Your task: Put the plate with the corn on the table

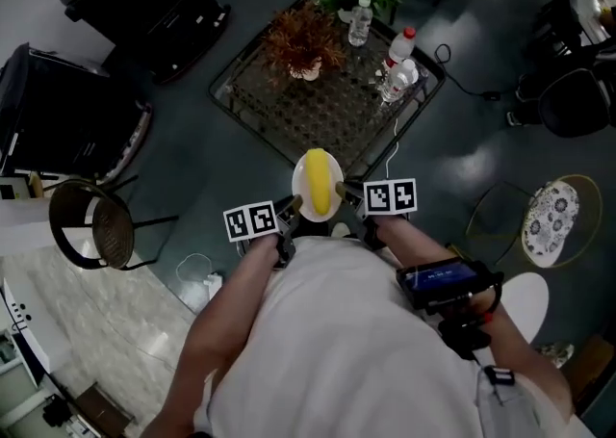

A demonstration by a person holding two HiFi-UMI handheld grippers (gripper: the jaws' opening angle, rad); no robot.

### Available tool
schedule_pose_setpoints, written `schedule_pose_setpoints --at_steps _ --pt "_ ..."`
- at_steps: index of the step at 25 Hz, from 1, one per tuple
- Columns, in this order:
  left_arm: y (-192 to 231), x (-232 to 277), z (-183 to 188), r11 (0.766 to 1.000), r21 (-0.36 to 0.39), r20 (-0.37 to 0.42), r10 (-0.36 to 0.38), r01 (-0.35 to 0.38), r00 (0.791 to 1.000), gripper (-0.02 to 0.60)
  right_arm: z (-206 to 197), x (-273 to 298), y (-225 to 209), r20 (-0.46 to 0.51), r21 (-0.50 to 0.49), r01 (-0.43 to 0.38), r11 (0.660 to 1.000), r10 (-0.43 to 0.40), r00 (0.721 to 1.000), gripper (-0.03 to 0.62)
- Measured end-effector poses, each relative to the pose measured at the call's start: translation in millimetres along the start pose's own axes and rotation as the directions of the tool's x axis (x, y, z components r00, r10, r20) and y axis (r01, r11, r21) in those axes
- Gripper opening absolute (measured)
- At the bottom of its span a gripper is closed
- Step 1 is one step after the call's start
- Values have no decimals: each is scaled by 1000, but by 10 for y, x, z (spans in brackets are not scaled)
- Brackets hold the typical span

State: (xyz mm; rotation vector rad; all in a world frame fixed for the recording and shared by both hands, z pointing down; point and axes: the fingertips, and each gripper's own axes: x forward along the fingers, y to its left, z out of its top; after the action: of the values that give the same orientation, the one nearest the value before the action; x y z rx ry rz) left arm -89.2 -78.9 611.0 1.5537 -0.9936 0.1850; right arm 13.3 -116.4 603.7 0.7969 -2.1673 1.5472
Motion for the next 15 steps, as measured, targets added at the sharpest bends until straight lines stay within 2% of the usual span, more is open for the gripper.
schedule_pose_setpoints --at_steps 4,11,15 --pt "62 18 105 1000 -1 -23 5 -5 1000 37 43 108 10 -21 19 3 1000 -3 1000 46" --pt "246 137 411 1000 -18 -25 9 -9 1000 37 304 411 -56 -35 27 11 1000 -10 999 46" --pt "324 170 462 1000 -22 -23 9 -10 1000 37 338 499 -76 -39 26 7 1000 -6 999 46"
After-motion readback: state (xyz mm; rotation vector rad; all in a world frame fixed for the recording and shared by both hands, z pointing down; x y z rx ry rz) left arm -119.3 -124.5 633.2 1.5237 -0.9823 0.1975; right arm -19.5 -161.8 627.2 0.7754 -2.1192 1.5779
